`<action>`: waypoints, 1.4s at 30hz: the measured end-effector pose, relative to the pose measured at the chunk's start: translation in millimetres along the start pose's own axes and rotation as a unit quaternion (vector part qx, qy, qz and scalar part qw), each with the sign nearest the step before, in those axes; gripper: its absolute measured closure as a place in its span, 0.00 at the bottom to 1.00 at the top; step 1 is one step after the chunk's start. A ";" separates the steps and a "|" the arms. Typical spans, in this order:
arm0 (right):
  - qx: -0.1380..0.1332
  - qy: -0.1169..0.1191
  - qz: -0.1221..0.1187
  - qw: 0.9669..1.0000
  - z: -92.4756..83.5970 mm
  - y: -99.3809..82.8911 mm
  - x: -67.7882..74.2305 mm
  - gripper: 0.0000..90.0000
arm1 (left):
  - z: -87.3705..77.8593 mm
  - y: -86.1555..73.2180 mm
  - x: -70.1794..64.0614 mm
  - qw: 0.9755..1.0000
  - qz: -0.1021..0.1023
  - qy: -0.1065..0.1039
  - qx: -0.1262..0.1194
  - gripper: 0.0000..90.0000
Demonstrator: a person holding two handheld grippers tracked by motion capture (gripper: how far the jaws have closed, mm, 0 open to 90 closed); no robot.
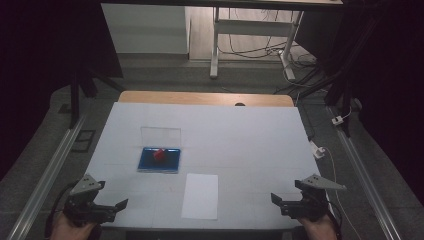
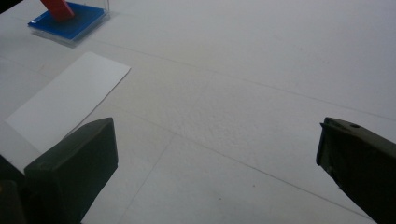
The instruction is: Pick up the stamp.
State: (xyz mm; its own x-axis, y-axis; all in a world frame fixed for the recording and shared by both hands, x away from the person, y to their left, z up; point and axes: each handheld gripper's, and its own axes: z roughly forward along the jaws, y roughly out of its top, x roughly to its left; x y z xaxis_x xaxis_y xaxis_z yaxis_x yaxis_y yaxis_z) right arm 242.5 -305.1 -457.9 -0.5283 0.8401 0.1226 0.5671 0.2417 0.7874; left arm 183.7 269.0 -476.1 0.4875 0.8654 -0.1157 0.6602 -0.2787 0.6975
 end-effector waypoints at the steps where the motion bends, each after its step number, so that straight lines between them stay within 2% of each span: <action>1: 0.003 0.003 0.004 1.000 0.4 0.2 -0.9 0.00 | -0.1 -0.2 0.7 1.000 -0.001 -0.003 0.000 0.01; 3: 0.004 0.007 0.006 1.000 1.2 0.4 -1.3 0.00 | -1.0 -0.8 2.0 1.000 -0.004 -0.008 -0.003 0.01; 8: 0.014 0.015 -0.011 1.000 2.8 1.1 1.3 0.00 | -1.0 -0.9 2.7 1.000 -0.005 -0.010 -0.002 0.01; 20: 0.034 0.035 -0.033 0.998 4.7 1.3 6.4 0.00 | 1.4 0.0 0.9 1.000 -0.005 0.002 0.012 0.00; 28: 0.037 0.041 -0.038 0.998 5.7 1.5 6.9 0.00 | 1.7 0.6 3.5 1.000 -0.020 0.002 0.016 0.00; 32: 0.038 0.041 -0.036 0.998 6.0 1.5 6.8 0.00 | 0.5 2.6 4.8 1.000 -0.025 -0.001 0.009 0.00; 36: 0.038 0.041 -0.039 0.998 6.2 1.5 7.3 0.00 | -1.4 6.1 3.5 1.000 -0.018 0.000 0.001 0.00; 42: 0.040 0.043 -0.039 0.998 6.4 1.7 7.1 0.00 | 3.7 11.1 3.3 1.000 0.000 -0.011 -0.004 0.00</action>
State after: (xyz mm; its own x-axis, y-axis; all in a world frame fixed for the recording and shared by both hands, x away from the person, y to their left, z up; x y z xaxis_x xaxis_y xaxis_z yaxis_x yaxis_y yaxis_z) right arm 243.8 -295.6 -459.6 -0.6228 0.7736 0.1168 0.5693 0.3457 0.7459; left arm 194.8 267.2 -471.4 0.4992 0.8565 -0.1313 0.6558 -0.2745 0.7033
